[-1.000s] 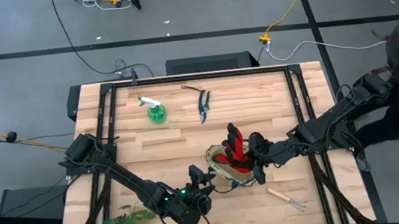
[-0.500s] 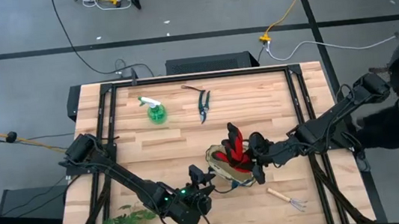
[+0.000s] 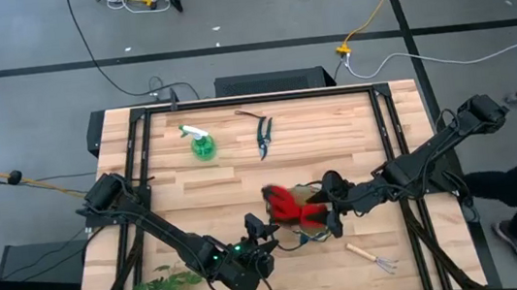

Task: Pick & Place Garden tools in Gardening bag
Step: Put the red gloves into the green gardening bag, then put the green spray bottle into the green gardening bag

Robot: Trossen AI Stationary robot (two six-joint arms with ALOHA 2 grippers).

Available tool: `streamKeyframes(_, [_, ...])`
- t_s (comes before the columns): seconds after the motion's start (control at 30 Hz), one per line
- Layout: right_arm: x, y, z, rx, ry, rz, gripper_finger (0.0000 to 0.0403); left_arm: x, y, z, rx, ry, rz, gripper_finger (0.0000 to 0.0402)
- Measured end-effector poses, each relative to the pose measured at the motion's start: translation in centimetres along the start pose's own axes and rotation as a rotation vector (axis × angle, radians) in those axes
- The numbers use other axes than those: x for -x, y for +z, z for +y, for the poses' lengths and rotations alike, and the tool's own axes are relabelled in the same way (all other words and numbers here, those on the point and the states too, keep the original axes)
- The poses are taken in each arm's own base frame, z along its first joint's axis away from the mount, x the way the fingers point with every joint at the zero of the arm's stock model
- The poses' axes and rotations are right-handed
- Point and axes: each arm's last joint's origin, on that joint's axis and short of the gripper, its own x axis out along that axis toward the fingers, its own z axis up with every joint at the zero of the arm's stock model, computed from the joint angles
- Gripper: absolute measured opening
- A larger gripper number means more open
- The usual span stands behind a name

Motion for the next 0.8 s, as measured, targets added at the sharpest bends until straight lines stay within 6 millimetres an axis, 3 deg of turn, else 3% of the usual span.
streamKeyframes(0.8, [-0.3,1.3,-0.6,0.032,0.01,-0.041,0.0284,0.0,0.0,0.2,-0.003,0.055,0.015,0.0238])
